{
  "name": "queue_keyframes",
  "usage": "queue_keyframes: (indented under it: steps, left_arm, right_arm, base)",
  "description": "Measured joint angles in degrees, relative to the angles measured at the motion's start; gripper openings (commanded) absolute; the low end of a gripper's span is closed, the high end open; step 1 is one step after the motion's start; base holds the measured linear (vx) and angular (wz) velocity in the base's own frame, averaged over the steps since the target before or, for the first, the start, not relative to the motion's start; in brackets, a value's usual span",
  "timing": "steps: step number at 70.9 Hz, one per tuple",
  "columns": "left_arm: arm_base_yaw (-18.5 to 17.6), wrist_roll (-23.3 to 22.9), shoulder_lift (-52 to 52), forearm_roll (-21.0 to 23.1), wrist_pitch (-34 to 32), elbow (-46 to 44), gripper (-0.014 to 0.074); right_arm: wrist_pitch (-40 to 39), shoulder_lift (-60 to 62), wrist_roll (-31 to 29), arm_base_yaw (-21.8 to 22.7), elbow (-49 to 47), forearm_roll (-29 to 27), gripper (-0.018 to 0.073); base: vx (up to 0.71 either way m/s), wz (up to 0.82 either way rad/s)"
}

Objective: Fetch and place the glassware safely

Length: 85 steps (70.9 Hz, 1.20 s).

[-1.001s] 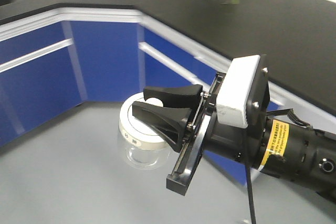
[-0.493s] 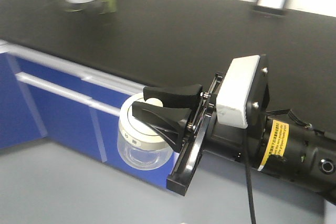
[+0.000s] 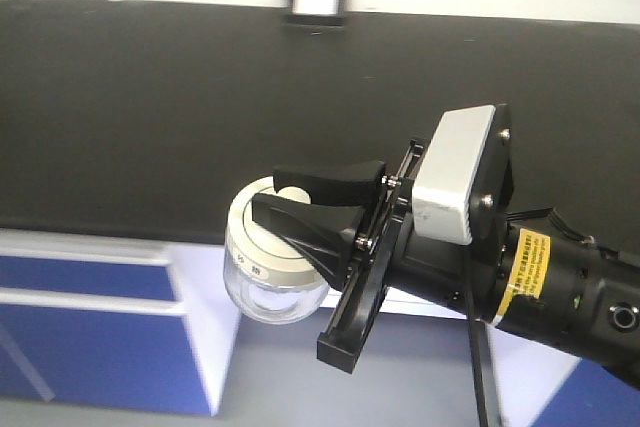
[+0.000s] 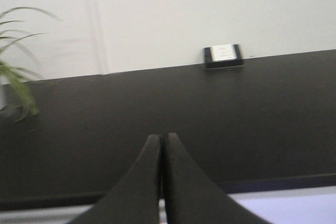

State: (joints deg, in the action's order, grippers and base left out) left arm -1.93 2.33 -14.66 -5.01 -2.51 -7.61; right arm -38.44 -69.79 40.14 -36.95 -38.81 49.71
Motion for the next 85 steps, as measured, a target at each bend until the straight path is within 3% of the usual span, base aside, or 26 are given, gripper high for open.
queue_keyframes:
  steps: [26, 85]
  left_arm:
    - [0.0, 0.0, 0.0, 0.0, 0.0, 0.0, -0.0007]
    - [0.0, 0.0, 0.0, 0.0, 0.0, 0.0, -0.0007]
  right_arm:
    - [0.0, 0.0, 0.0, 0.0, 0.0, 0.0, -0.0004]
    - [0.0, 0.0, 0.1, 0.0, 0.0, 0.0, -0.0004]
  base:
    - [0.14, -0.37]
    - [0.12, 0.0]
